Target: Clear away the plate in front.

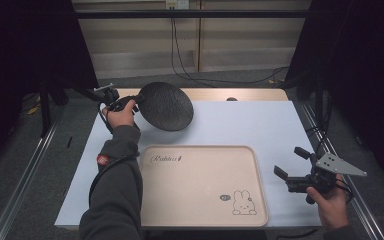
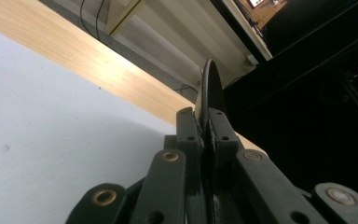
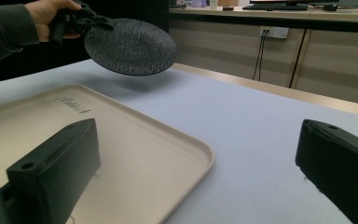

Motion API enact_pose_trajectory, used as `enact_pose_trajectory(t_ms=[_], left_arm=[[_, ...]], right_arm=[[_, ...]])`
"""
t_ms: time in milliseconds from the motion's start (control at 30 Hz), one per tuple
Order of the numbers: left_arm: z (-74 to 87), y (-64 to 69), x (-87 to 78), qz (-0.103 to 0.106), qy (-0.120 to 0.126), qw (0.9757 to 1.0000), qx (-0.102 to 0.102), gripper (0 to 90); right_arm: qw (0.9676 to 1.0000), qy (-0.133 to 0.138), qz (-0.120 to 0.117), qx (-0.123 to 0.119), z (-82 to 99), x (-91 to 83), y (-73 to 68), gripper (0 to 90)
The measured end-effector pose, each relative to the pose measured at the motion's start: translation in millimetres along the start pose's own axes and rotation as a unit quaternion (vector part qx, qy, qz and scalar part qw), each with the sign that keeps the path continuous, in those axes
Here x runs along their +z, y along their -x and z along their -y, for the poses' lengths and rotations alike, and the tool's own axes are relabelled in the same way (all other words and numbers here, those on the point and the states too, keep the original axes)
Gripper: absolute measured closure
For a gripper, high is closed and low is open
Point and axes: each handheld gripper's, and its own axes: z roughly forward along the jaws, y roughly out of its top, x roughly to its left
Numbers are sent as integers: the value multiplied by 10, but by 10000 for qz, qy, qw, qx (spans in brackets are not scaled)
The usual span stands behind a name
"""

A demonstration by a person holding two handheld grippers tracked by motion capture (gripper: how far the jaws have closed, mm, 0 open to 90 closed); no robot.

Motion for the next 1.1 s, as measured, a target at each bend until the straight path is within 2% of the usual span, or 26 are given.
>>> enact_pose_trajectory(t_ms=[100, 133, 167, 233, 333, 467, 567, 767, 867, 967, 1000, 1100], left_arm=[[-9, 14, -39, 27, 5, 10000, 9, 856], [-18, 9, -87, 81, -30, 9999, 77, 856], [-16, 27, -99, 110, 41, 9999, -24, 856], [-18, 36, -137, 193, 56, 9998, -60, 856], [-19, 46, -182, 262, 41, 9996, -25, 856], [-15, 64, -261, 375, -78, 9993, 27, 856], [-4, 87, -322, 432, -169, 9989, -25, 854], [71, 81, -462, 667, -380, 9970, -70, 855], [82, 90, -505, 697, -400, 9968, -29, 854], [113, 110, -577, 724, -459, 9963, 31, 853], [121, 112, -593, 748, -484, 9960, -29, 853], [134, 119, -625, 757, -490, 9959, 18, 853]], right_arm=[[10000, -3, -11, 12, 0, 3, -3, 0], [10000, -2, -17, 6, -1, 3, -3, 0], [10000, 17, -11, -6, 1, 4, -4, 0], [10000, 41, -15, -4, 0, 6, -5, 0], [10000, 30, -55, -3, -1, 4, -4, 0], [10000, 47, -37, -10, 0, 16, -11, 0], [9999, 28, -99, -23, -2, 6, -14, 0], [10000, 43, -76, -11, -3, 16, -5, 0], [10000, -5, -88, -25, 1, 25, -9, 0], [9998, 21, -124, -141, 6, 24, -16, 0], [9998, 25, -138, -115, 4, 24, -15, 0], [9998, 47, -142, -112, 3, 32, -12, 0]])
